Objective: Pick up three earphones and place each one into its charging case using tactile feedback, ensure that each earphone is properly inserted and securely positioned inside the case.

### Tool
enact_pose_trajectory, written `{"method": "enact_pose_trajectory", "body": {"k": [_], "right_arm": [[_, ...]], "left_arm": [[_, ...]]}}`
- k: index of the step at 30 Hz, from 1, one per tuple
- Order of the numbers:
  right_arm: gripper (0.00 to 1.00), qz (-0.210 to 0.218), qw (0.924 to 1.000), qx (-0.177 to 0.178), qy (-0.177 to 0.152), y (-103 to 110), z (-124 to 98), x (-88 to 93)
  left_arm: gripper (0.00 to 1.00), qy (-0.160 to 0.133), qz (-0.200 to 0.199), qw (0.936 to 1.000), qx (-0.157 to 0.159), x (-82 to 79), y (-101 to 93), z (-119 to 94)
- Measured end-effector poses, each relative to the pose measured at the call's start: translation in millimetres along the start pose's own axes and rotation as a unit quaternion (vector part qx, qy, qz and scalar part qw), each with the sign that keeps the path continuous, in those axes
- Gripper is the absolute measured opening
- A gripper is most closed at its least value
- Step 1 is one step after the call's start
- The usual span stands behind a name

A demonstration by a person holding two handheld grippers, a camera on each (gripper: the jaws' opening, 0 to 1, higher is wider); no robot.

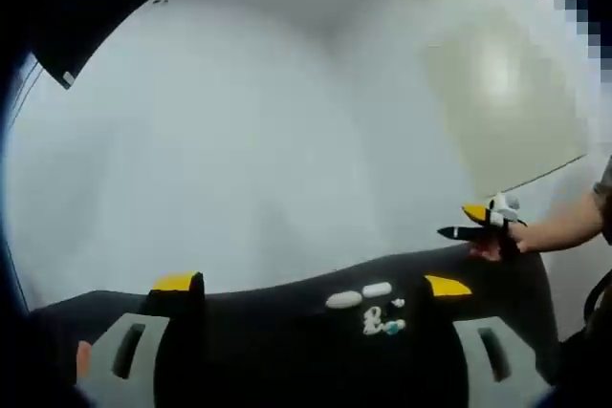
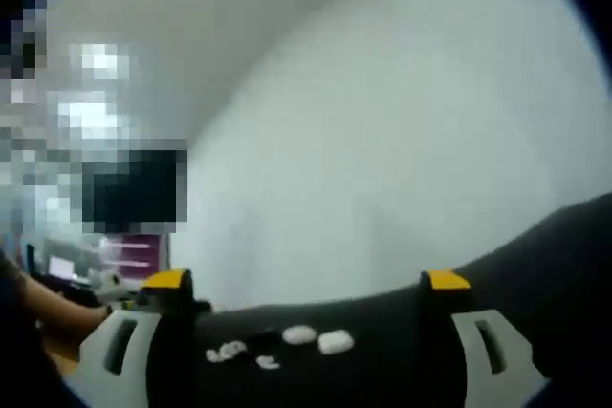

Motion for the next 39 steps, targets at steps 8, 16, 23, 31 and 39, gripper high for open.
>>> {"method": "enact_pose_trajectory", "body": {"k": [8, 16, 23, 31, 39], "right_arm": [[0.83, -0.005, 0.9997, -0.011, 0.020, 3.4, -1.2, 4.8], [0.65, -0.035, 0.9985, -0.020, 0.036, 5.8, -1.8, 10.0], [0.11, -0.061, 0.9904, -0.088, 0.087, 29.4, -3.0, 24.8], [0.24, -0.078, 0.9838, -0.085, 0.137, 26.9, -2.7, 38.8], [0.29, -0.088, 0.9794, -0.079, 0.164, 22.8, -2.0, 46.0]], "left_arm": [[0.81, 0.027, 0.018, 0.9994, 0.014, 6.0, -11.3, 1.2], [0.62, 0.095, 0.032, 0.9945, 0.030, 23.3, -15.2, 1.9], [0.47, 0.144, 0.053, 0.9863, 0.061, 36.9, -26.5, 6.0], [0.47, 0.150, 0.058, 0.9852, 0.060, 37.7, -27.4, 5.8], [0.42, 0.175, 0.084, 0.9798, 0.047, 44.6, -24.6, 6.6]]}}
Point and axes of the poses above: the point that each gripper's makers call its tool centre point, and the gripper's own axes: z roughly forward along the fingers, y roughly to its left, x roughly out of its underside, the point moved 5 cm from there along -z, roughly backward along the fingers, and after that the axes turned 5 degrees about x, right-handed, at the moved point
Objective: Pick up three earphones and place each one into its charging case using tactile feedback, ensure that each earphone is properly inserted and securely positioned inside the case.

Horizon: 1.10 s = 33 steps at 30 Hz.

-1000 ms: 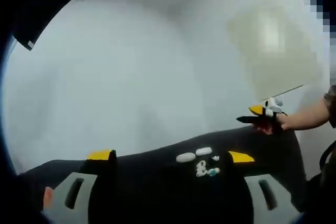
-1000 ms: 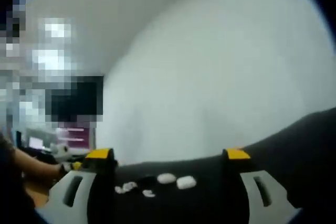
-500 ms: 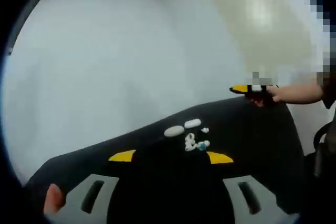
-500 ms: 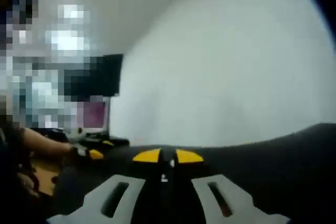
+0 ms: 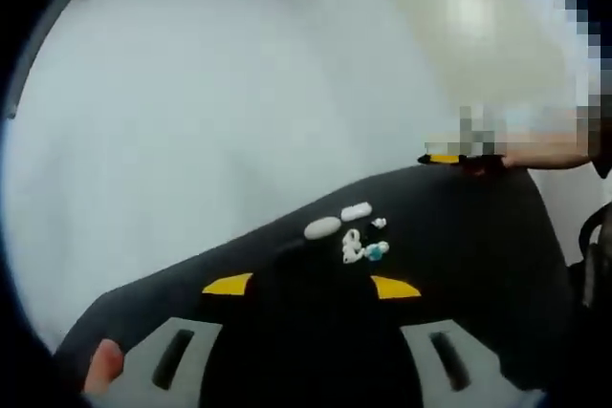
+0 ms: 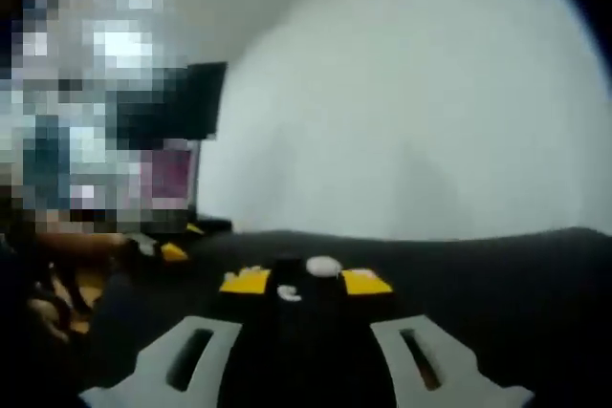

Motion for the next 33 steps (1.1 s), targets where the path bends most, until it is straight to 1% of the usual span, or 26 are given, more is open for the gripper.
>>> {"method": "enact_pose_trajectory", "body": {"k": [2, 4, 6, 9, 15, 20, 22, 24, 27, 31, 33], "right_arm": [[0.30, -0.002, 0.9999, 0.011, 0.005, -2.9, -1.1, 1.4], [0.31, -0.006, 0.9998, 0.018, 0.007, -4.2, -2.1, 1.8], [0.32, -0.011, 0.9997, 0.021, 0.009, -3.8, -2.7, 2.1], [0.32, -0.013, 0.9997, 0.017, 0.015, -2.5, -1.5, 3.8], [0.32, -0.019, 0.9995, 0.017, 0.016, 0.9, -2.4, 3.7], [0.32, -0.032, 0.9987, 0.010, 0.038, 5.0, 0.2, 9.3], [0.32, -0.033, 0.9984, 0.012, 0.045, 5.4, 0.0, 11.0], [0.32, -0.037, 0.9980, 0.016, 0.049, 6.1, -0.7, 11.5], [0.32, -0.058, 0.9965, 0.016, 0.059, 9.2, -0.7, 13.6], [0.32, -0.077, 0.9935, 0.016, 0.083, 11.7, 2.1, 19.7], [0.32, -0.084, 0.9927, 0.016, 0.084, 13.0, 1.4, 20.1]], "left_arm": [[0.41, 0.000, -0.003, 1.0000, 0.001, -0.3, -0.2, -1.1], [0.41, -0.009, -0.004, 0.9999, 0.000, -2.3, -0.5, -2.6], [0.41, -0.012, -0.001, 0.9999, -0.005, -3.2, 0.6, -3.2], [0.41, -0.008, -0.004, 0.9999, -0.004, -1.9, 1.4, -3.0], [0.41, 0.000, 0.006, 1.0000, -0.002, -0.2, -1.3, -2.0], [0.40, 0.005, 0.013, 0.9999, 0.004, 1.0, -3.3, -0.7], [0.40, 0.000, 0.005, 1.0000, 0.003, -0.5, -2.2, -1.4], [0.40, -0.009, 0.005, 0.9999, 0.001, -2.2, -1.8, -3.7], [0.40, -0.016, 0.005, 0.9999, 0.000, -4.0, -0.9, -4.3], [0.40, -0.014, 0.004, 0.9999, 0.001, -3.6, -1.6, -4.1], [0.40, -0.013, 0.002, 0.9999, -0.003, -3.4, -0.8, -3.9]]}}
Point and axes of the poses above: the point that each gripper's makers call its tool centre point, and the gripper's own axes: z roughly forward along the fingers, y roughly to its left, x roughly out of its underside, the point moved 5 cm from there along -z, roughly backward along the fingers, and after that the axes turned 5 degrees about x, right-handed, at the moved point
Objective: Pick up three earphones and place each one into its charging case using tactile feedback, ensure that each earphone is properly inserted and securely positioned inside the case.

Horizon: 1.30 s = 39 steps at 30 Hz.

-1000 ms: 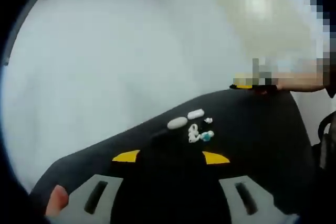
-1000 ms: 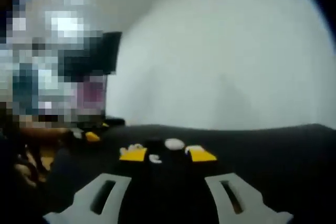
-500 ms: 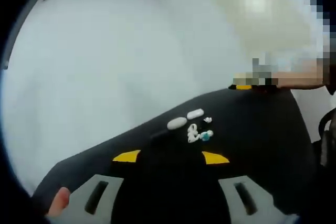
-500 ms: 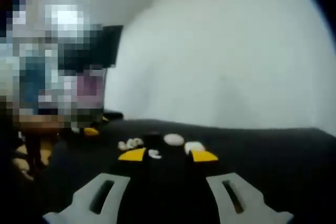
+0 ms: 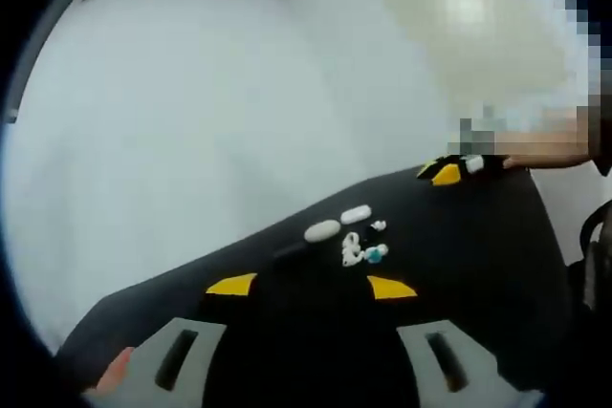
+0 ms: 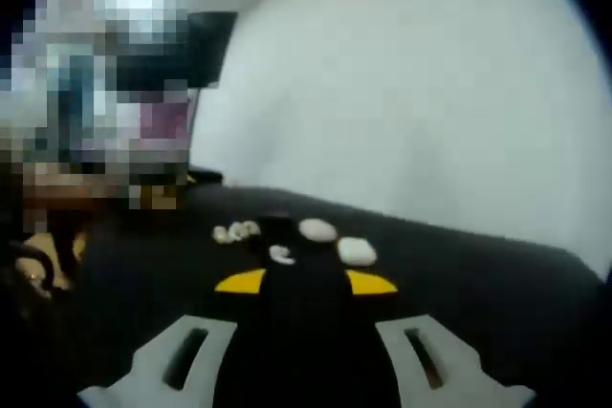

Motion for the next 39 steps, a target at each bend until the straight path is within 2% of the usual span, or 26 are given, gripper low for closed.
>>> {"method": "enact_pose_trajectory", "body": {"k": [2, 3, 6, 9, 11, 13, 14, 19, 22, 23, 27, 34, 39], "right_arm": [[0.32, -0.005, 1.0000, -0.004, -0.001, 0.5, 0.1, -0.2], [0.32, -0.007, 1.0000, -0.006, 0.000, 0.8, 0.6, 0.2], [0.32, -0.010, 0.9999, -0.009, 0.006, -0.4, 2.3, 2.0], [0.32, -0.004, 0.9997, -0.021, -0.010, 0.2, 1.0, -1.4], [0.32, 0.009, 0.9991, -0.032, -0.027, 1.0, 1.0, -5.1], [0.32, 0.034, 0.9980, -0.038, -0.036, -2.3, 1.3, -7.0], [0.32, 0.036, 0.9980, -0.036, -0.037, -4.5, 0.7, -7.1], [0.32, 0.053, 0.9963, -0.039, -0.055, -5.9, -0.6, -11.2], [0.31, 0.033, 0.9975, -0.043, -0.045, -0.6, 1.8, -9.2], [0.31, 0.028, 0.9977, -0.044, -0.043, 0.6, 2.2, -8.7], [0.31, 0.018, 0.9981, -0.045, -0.037, 2.9, 2.3, -7.6], [0.31, 0.017, 0.9981, -0.044, -0.039, 3.1, 1.9, -8.4], [0.31, 0.006, 0.9984, -0.045, -0.035, 5.8, 2.1, -7.5]], "left_arm": [[0.40, 0.003, -0.011, 0.9999, -0.013, 0.8, 3.8, 0.9], [0.39, 0.002, -0.032, 0.9991, -0.028, 1.8, 7.5, 1.6], [0.39, 0.035, -0.094, 0.9916, -0.081, 11.0, 24.0, -0.6], [0.44, 0.005, -0.180, 0.9796, -0.088, 7.1, 37.7, 2.9], [0.52, 0.003, -0.206, 0.9745, -0.089, 7.4, 43.6, 8.7], [0.51, 0.037, -0.200, 0.9738, -0.102, 13.7, 48.7, 13.2], [0.48, 0.045, -0.188, 0.9757, -0.102, 15.1, 49.9, 15.9], [0.48, 0.064, -0.183, 0.9767, -0.092, 17.7, 50.1, 30.3], [0.48, 0.076, -0.167, 0.9785, -0.094, 15.8, 51.8, 35.8], [0.47, 0.081, -0.151, 0.9803, -0.098, 13.9, 53.6, 37.2], [0.47, 0.079, -0.140, 0.9828, -0.091, 3.5, 52.4, 48.0], [0.49, 0.092, -0.113, 0.9858, -0.083, -1.9, 45.2, 60.0], [0.48, 0.085, -0.128, 0.9839, -0.090, -2.4, 45.4, 70.7]]}}
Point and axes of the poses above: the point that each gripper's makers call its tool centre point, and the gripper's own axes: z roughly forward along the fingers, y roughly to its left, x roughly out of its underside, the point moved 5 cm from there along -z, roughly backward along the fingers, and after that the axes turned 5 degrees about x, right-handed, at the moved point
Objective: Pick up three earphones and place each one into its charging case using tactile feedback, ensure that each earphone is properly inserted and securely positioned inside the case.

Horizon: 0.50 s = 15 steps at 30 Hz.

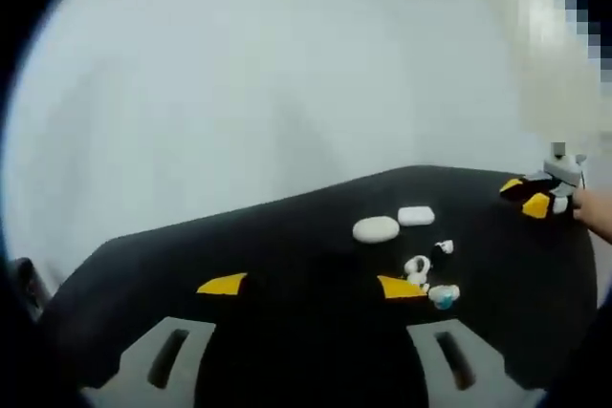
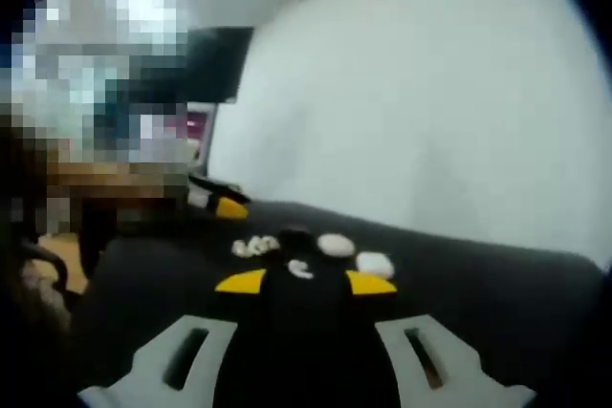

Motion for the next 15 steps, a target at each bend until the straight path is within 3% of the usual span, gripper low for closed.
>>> {"method": "enact_pose_trajectory", "body": {"k": [2, 5, 11, 15], "right_arm": [[0.31, -0.002, 1.0000, -0.002, 0.001, 1.0, 0.3, 0.2], [0.31, 0.000, 1.0000, -0.003, -0.001, 0.3, 0.3, -0.1], [0.31, 0.003, 1.0000, -0.006, -0.004, 0.8, 0.8, -0.8], [0.31, 0.005, 1.0000, -0.004, -0.005, -0.4, 0.8, -1.1]], "left_arm": [[0.46, 0.010, 0.007, 0.9999, -0.008, 1.6, 0.3, 5.4], [0.44, 0.042, 0.061, 0.9970, -0.025, 6.4, 3.1, 12.5], [0.45, 0.016, 0.029, 0.9993, -0.017, 0.3, 1.2, 19.1], [0.45, 0.026, 0.032, 0.9990, -0.014, 2.2, -3.6, 26.8]]}}
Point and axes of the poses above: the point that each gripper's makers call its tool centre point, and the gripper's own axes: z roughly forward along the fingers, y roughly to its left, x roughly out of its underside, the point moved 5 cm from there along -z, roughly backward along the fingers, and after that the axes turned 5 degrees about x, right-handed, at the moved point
